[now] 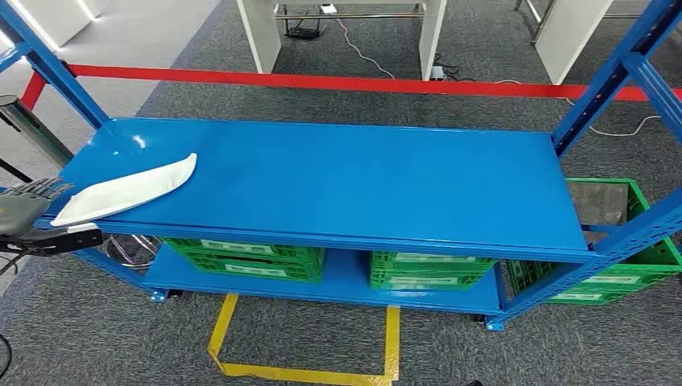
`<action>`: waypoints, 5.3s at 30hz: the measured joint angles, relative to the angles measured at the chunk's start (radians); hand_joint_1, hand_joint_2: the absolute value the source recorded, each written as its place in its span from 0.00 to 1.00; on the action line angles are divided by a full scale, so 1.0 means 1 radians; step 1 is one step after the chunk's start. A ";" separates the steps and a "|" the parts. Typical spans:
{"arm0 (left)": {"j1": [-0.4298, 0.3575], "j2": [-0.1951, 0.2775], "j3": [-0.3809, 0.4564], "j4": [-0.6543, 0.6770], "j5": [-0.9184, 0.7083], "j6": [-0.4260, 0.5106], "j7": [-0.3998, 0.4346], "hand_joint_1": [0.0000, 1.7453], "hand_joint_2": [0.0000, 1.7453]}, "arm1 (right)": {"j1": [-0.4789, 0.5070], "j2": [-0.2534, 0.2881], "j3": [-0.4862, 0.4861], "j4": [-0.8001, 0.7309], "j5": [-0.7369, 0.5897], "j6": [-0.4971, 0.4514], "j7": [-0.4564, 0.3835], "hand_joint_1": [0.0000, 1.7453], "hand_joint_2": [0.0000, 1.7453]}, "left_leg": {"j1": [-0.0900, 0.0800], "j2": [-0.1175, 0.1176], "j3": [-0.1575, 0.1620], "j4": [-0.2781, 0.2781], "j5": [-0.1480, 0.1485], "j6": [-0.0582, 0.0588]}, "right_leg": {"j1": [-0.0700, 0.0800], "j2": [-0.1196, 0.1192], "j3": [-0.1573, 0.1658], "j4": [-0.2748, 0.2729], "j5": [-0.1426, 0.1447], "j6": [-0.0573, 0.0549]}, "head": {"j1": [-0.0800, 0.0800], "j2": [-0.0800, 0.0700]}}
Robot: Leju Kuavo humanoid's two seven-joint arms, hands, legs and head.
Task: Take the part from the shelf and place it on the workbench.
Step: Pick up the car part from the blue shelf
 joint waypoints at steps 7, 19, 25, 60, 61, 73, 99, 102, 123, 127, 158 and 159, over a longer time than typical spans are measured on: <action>-0.046 -0.003 -0.016 0.025 0.002 -0.004 -0.007 0.00 0.00 | -0.001 0.000 -0.004 0.000 0.010 0.000 -0.004 0.00 0.00 | 0.000 0.000 0.000 0.000 0.001 -0.012 | -0.001 -0.001 0.002 0.001 0.000 -0.001 | 0.001 0.000; -0.070 -0.005 -0.040 0.068 0.019 -0.028 -0.019 0.00 0.00 | 0.002 0.000 -0.012 0.000 0.013 0.000 -0.009 0.00 0.00 | -0.005 0.000 0.000 0.003 0.000 -0.011 | -0.005 -0.001 0.003 0.001 0.001 -0.001 | 0.001 0.000; -0.109 -0.025 -0.057 0.111 0.035 -0.046 -0.035 0.00 0.00 | -0.004 0.000 -0.013 0.000 0.020 0.001 -0.015 0.00 0.00 | -0.006 0.000 0.000 0.003 -0.001 -0.011 | -0.006 -0.001 0.003 0.001 0.001 -0.001 | 0.001 0.000; -0.129 -0.047 -0.094 0.236 0.047 -0.001 -0.038 0.00 1.00 | -0.005 0.000 -0.028 0.000 0.045 0.001 -0.024 0.00 0.00 | -0.006 0.000 0.000 0.003 -0.001 -0.011 | -0.005 -0.001 0.003 0.001 0.001 -0.001 | 0.001 0.000; -0.130 -0.047 -0.094 0.239 0.046 0.000 -0.038 0.00 0.75 | -0.005 0.000 -0.029 0.000 0.045 0.001 -0.025 0.00 0.00 | -0.006 0.000 0.000 0.003 -0.001 -0.011 | -0.005 -0.001 0.003 0.001 0.001 -0.001 | 0.001 0.000; -0.139 -0.047 -0.096 0.266 0.045 0.006 -0.032 0.00 1.00 | -0.005 0.000 -0.035 0.000 0.046 0.001 -0.031 0.00 0.00 | -0.006 0.000 0.000 0.003 0.000 -0.011 | -0.006 -0.001 0.003 0.001 0.001 -0.001 | 0.001 0.000; -0.139 -0.044 -0.096 0.269 0.046 0.013 -0.027 0.00 1.00 | -0.005 0.000 -0.038 0.000 0.061 0.002 -0.032 0.00 0.00 | -0.006 0.000 0.000 0.003 0.000 -0.011 | -0.006 -0.001 0.003 0.001 0.001 -0.001 | 0.001 0.000; -0.139 -0.044 -0.096 0.269 0.046 0.013 -0.027 0.00 1.00 | -0.005 0.000 -0.038 0.000 0.063 0.002 -0.032 0.00 0.00 | -0.006 0.000 0.000 0.003 0.000 -0.011 | -0.006 -0.001 0.003 0.001 0.001 -0.001 | 0.001 0.000; -0.165 -0.036 -0.092 0.269 0.036 0.048 -0.009 0.00 1.00 | -0.006 0.000 -0.045 0.000 0.071 0.004 -0.033 0.00 0.00 | -0.006 0.000 0.000 0.003 0.000 -0.011 | -0.005 -0.001 0.003 0.001 0.001 -0.001 | 0.001 0.000; -0.168 -0.036 -0.090 0.269 0.029 0.065 -0.001 0.00 1.00 | -0.006 0.000 -0.046 0.000 0.077 0.004 -0.033 0.00 0.00 | -0.006 0.000 0.000 0.003 0.000 -0.011 | -0.005 -0.001 0.003 0.001 0.001 -0.001 | 0.001 0.000; -0.184 -0.099 -0.084 0.318 0.000 0.132 -0.003 0.00 1.00 | -0.007 0.001 -0.056 -0.002 0.105 0.008 -0.034 0.00 0.00 | -0.006 0.000 0.000 0.003 0.000 -0.011 | -0.005 -0.001 0.003 0.001 0.001 -0.001 | 0.001 0.000; -0.187 -0.104 -0.084 0.322 -0.002 0.138 -0.002 0.00 1.00 | -0.007 0.001 -0.056 -0.002 0.107 0.008 -0.033 0.00 0.00 | -0.006 0.000 0.000 0.003 0.000 -0.011 | -0.005 -0.001 0.003 0.001 0.001 -0.001 | 0.001 0.000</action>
